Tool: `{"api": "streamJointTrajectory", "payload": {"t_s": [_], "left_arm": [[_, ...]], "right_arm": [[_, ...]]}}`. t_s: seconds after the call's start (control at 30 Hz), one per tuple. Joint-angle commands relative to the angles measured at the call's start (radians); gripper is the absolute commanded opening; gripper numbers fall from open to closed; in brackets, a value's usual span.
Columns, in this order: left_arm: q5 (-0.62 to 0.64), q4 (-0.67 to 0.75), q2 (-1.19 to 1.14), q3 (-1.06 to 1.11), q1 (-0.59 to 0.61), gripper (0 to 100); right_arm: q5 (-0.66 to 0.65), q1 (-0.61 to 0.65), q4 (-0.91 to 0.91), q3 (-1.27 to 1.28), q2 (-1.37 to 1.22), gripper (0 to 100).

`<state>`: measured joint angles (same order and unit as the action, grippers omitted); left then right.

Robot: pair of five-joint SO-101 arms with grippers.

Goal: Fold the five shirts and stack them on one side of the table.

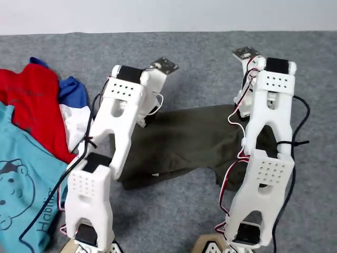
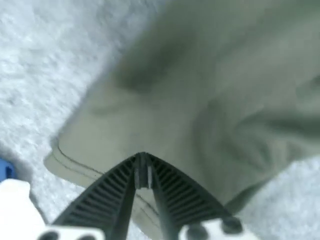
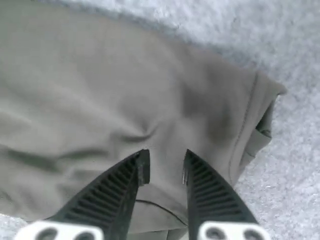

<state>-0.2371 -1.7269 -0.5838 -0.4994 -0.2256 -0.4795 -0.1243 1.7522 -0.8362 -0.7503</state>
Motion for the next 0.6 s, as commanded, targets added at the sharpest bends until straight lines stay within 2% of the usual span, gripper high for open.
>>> {"api": "streamJointTrajectory", "payload": {"t_s": [0.0,0.37,0.47,0.57], "left_arm": [[-0.012,-0.026,0.103,0.058,-0.008,0],[-0.044,-0.026,0.307,0.331,-0.063,0],[-0.052,-0.026,0.377,0.395,-0.057,0],[-0.052,-0.025,0.454,0.446,-0.04,0]], "right_arm": [[0.006,0.013,0.044,-0.011,0.065,10.3],[0.003,0.007,0.035,0.594,0.444,0.8],[-0.048,-0.002,0.03,0.753,0.532,0.9],[-0.068,-0.053,-0.067,0.919,0.61,0.9]]}}
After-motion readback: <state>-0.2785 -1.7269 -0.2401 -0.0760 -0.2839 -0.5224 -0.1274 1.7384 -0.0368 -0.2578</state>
